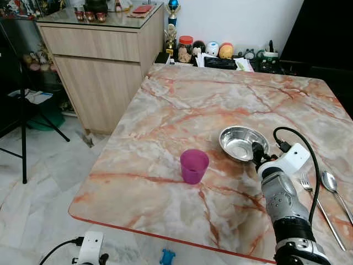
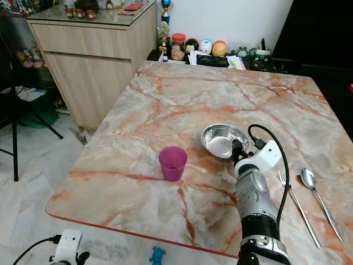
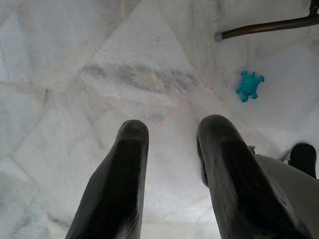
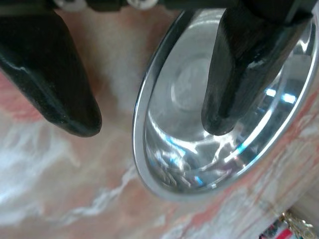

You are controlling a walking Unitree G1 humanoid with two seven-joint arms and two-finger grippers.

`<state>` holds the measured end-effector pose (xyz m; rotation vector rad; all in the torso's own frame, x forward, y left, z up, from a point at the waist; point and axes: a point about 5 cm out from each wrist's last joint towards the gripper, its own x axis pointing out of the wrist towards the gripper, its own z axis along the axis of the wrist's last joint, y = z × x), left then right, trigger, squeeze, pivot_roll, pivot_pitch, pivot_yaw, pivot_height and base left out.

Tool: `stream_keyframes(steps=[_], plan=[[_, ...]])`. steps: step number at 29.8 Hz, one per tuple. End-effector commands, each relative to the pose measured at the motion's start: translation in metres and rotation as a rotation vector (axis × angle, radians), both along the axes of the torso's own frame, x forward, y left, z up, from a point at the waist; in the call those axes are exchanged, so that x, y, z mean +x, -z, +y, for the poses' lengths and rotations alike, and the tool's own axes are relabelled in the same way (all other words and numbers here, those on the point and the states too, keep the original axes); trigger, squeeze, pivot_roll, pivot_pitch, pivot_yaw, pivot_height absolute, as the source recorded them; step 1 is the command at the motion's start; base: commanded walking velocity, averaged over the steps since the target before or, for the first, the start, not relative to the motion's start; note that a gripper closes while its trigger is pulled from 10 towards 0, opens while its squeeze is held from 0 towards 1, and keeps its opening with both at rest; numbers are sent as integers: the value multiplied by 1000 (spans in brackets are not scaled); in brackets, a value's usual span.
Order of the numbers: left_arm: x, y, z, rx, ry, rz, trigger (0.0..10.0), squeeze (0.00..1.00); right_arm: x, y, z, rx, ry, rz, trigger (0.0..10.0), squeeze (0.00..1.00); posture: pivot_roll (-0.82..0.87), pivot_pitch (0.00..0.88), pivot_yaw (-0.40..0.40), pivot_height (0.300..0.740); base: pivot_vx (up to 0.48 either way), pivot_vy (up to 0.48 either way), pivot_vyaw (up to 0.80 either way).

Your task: Setting the table

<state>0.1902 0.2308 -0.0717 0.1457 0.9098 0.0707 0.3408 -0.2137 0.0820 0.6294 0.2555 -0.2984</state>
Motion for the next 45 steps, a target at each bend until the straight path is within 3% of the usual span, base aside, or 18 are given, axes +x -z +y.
stream_keyframes(steps=[1,17,18,19,21,22,45], plan=[[-2,2,-1,2,-3,12,10000,0,3,-2,1,13,3,-11,10000,0,91,0,-39,740,0,0,0],[-3,2,-2,3,-2,11,10000,0,8,5,13,36,-36,-1,10000,0,96,2,-41,740,0,0,0],[-3,2,-2,2,-1,11,10000,0,8,4,14,36,-38,-2,7804,0,96,4,-41,740,0,0,0],[-3,2,-2,2,-1,11,10000,0,9,3,15,42,-41,-7,588,0,96,5,-41,740,0,0,0],[-3,2,-2,2,0,11,10000,0,10,3,16,50,-43,-12,588,0,97,5,-41,740,0,0,0],[-3,2,-2,2,0,11,10000,0,10,2,16,48,-44,-14,0,0,97,6,-42,740,0,0,0],[-5,3,-2,-2,1,17,10000,0,10,0,14,30,-14,-39,0,0,97,10,-38,740,0,0,0]])
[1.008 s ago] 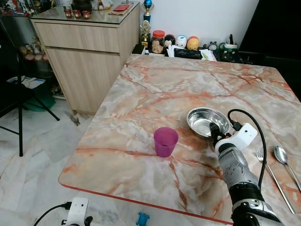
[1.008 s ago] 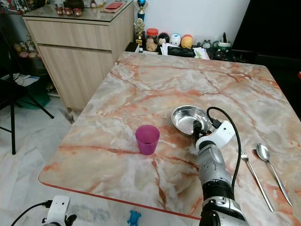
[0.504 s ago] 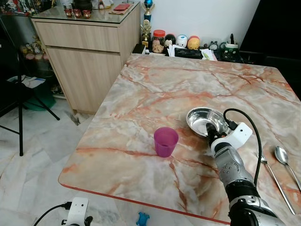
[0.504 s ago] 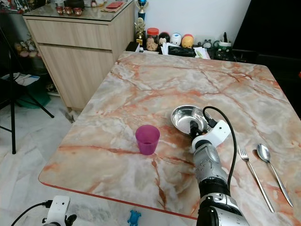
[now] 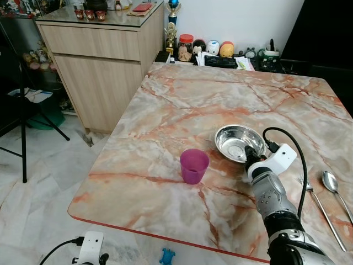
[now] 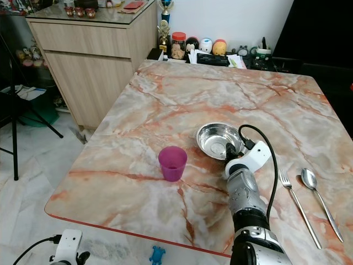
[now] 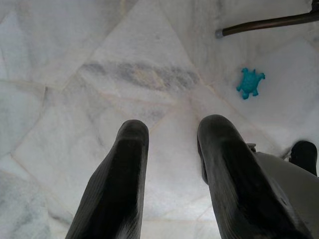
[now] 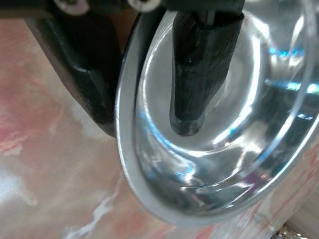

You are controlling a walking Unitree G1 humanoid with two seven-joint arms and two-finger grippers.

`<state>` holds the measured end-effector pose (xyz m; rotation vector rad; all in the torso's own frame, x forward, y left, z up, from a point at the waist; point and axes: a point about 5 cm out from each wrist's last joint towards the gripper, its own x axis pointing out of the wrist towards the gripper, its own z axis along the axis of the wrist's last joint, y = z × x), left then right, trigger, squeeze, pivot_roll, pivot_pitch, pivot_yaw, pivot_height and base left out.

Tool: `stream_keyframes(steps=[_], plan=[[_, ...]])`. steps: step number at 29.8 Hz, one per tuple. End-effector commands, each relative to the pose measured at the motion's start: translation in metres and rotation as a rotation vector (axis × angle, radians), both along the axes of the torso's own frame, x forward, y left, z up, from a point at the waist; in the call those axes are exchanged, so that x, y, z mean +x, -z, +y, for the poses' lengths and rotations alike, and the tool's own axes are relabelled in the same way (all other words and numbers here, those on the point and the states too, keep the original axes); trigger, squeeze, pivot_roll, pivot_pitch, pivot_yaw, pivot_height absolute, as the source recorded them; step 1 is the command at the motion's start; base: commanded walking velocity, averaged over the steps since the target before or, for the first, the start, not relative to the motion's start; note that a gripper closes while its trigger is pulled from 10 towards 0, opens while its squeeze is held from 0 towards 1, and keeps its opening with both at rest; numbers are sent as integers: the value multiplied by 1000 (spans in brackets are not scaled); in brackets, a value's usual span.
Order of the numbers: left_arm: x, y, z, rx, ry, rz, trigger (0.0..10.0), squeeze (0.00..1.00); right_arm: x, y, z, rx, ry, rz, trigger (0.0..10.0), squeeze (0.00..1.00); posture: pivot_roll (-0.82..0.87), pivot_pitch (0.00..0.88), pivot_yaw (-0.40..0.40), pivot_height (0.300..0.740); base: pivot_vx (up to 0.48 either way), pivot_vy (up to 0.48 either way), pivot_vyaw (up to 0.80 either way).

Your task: Setting the table

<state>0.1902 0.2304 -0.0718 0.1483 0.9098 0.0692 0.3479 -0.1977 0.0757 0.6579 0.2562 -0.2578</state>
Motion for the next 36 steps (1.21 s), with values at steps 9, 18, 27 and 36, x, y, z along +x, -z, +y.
stream_keyframes(steps=[9,18,27,36], plan=[[-6,3,0,-4,-3,18,10000,0,1,-10,-6,-3,76,-75,0,0,99,12,-38,740,0,0,0],[-7,3,1,8,-4,20,10000,0,-6,-38,-17,49,174,-346,10000,0,95,12,-40,740,0,0,0],[-12,5,3,18,-8,26,10000,0,-26,-53,-11,94,154,-544,10000,0,90,0,-43,740,0,0,0],[-21,8,7,-1,-53,30,10000,0,-49,-55,-4,40,97,-586,10000,0,84,0,-41,740,0,0,0]])
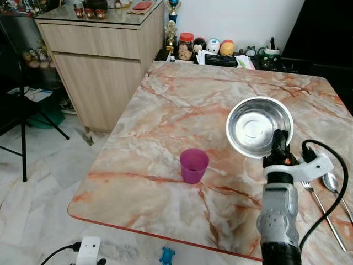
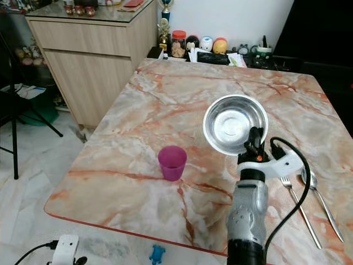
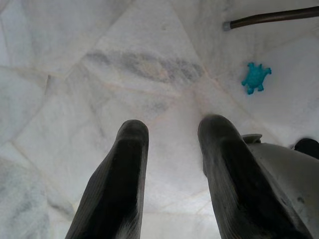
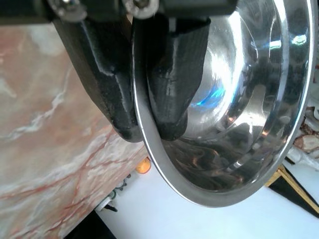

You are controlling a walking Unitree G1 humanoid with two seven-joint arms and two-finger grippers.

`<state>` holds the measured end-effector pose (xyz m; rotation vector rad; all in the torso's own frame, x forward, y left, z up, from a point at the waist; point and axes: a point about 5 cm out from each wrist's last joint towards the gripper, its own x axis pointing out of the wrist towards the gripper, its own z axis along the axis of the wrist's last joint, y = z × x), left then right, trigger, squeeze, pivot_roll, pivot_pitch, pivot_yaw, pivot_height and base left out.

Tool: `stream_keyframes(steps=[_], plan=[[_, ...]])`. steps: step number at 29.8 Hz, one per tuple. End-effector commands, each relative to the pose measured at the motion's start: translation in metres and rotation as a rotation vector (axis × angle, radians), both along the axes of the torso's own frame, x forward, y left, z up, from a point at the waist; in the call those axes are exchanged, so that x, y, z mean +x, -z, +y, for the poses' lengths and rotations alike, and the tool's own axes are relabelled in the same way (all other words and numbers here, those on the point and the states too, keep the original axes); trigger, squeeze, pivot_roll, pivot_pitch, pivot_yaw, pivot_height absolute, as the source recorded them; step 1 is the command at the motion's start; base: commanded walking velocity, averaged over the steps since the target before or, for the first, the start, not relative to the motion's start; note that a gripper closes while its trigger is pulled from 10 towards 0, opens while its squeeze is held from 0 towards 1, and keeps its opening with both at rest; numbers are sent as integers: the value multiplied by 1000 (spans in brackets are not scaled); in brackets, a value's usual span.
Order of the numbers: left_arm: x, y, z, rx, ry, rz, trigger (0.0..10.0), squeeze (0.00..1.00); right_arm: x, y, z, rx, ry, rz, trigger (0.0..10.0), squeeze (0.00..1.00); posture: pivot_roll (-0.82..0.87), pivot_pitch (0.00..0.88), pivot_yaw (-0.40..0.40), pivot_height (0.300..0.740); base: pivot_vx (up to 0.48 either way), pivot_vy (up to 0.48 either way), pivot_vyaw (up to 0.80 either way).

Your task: Setting the table

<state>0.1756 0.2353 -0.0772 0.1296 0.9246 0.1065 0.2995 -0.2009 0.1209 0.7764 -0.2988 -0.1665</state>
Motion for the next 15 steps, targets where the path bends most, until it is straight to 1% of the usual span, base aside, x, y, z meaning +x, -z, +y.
stream_keyframes(steps=[1,2,5,8,11,12,15], plan=[[-7,3,2,-1,-13,21,10000,0,-2,-11,-1,-25,-6,-37,10000,0,83,0,-41,740,0,0,0],[-8,3,2,-3,-11,26,10000,0,-2,-11,-1,-28,-7,-39,10000,0,84,0,-43,740,0,0,0],[-11,5,2,-6,-8,36,10000,0,-4,-19,-2,-99,-1,-52,10000,0,86,0,-46,740,0,0,0],[-11,5,2,-6,-8,36,10000,0,-5,-26,-1,-91,2,-83,10000,0,80,0,-44,740,0,0,0],[-11,4,4,-9,-33,30,10000,0,-6,-26,9,-122,-29,-77,10000,0,77,0,-45,740,0,0,0],[-10,4,4,-5,-21,31,10000,0,-7,-27,13,-126,-44,-83,10000,0,83,0,-47,740,0,0,0],[-9,4,2,-4,9,32,10000,0,-9,-26,14,-117,-43,-81,10000,0,82,0,-47,740,0,0,0]])
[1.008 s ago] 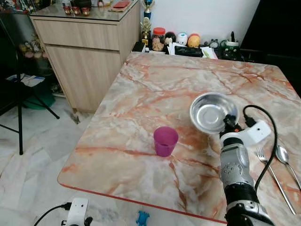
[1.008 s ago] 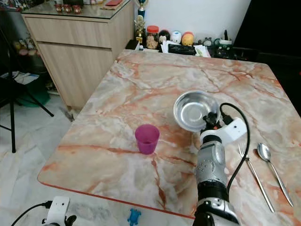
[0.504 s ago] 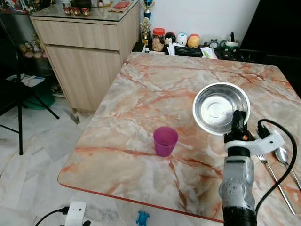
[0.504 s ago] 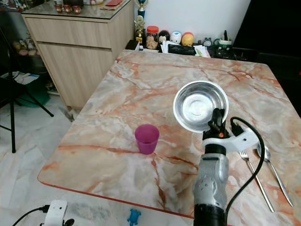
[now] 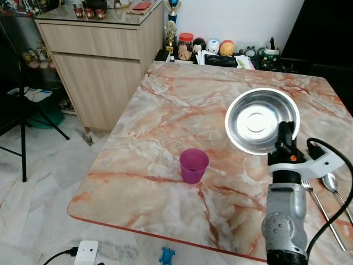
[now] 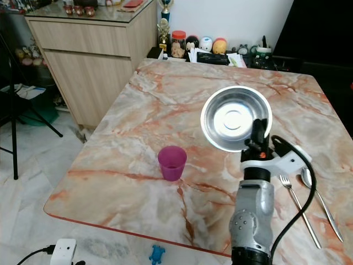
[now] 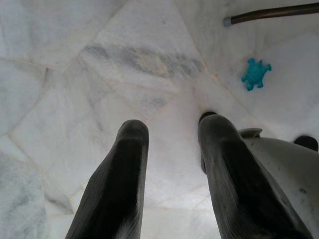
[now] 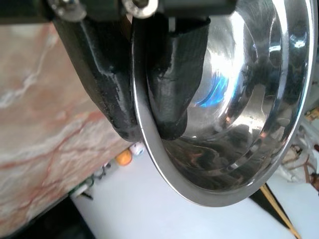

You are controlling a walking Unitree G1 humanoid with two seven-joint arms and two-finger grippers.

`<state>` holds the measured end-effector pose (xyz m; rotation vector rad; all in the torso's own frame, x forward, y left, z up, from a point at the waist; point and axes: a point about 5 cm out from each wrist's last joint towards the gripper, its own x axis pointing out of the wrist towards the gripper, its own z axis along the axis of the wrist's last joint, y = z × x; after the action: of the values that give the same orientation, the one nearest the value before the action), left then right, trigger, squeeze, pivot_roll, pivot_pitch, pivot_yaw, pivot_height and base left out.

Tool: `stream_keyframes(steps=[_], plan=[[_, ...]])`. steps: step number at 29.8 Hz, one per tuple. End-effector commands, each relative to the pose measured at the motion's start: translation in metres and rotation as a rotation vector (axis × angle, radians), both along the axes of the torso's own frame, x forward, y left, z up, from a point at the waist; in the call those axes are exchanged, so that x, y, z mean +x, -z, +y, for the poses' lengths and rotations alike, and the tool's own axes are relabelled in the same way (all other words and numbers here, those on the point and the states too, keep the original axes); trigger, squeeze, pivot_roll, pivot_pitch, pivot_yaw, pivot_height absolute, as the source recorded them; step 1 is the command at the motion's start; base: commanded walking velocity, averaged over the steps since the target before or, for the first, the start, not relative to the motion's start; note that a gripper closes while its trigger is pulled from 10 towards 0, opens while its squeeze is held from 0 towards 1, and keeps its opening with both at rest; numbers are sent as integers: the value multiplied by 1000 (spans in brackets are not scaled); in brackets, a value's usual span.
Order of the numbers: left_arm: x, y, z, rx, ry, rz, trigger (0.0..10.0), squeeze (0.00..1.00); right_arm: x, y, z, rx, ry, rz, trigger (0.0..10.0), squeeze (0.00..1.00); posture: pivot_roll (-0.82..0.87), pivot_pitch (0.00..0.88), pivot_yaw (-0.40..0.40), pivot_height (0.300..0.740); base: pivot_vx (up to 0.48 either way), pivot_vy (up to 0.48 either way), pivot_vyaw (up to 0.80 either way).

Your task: Setting the table

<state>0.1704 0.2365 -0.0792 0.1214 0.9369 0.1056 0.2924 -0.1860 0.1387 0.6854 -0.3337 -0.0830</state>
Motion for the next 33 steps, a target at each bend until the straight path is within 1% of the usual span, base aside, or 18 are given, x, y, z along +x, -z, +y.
stream_keyframes(steps=[1,7,11,14,16,19,22,25,33], plan=[[-3,2,0,7,28,21,10000,0,-2,-7,0,-18,3,-20,10000,0,78,0,-47,740,0,0,0],[0,1,-4,-3,23,9,10000,0,0,-12,-3,-35,2,-25,10000,0,76,0,-50,740,0,-277,0],[0,1,-5,-5,33,10,10000,0,1,-9,-3,-13,-4,-6,10000,0,72,0,-51,740,0,-341,0],[1,1,-5,-4,36,9,10000,0,2,-9,-2,1,-9,-5,10000,0,68,0,-47,740,0,-337,-723],[2,1,-5,-3,36,8,10000,0,2,-11,-2,-14,-7,-7,10000,0,66,0,-44,740,0,-337,-788],[6,-1,-5,0,31,-3,10000,0,4,-14,-1,-29,-3,-17,10000,0,68,0,-47,740,0,-340,0],[7,-2,-5,1,31,-5,10000,0,4,-14,-1,-28,-5,-15,10000,0,70,0,-47,740,0,-337,0],[12,-4,-4,2,24,-20,10000,0,7,-17,2,-42,-16,-13,10000,0,74,0,-45,740,0,-342,0],[14,-6,-3,4,19,-24,10000,0,12,-21,5,-44,-22,-19,10000,0,74,0,-45,740,0,-338,0]])
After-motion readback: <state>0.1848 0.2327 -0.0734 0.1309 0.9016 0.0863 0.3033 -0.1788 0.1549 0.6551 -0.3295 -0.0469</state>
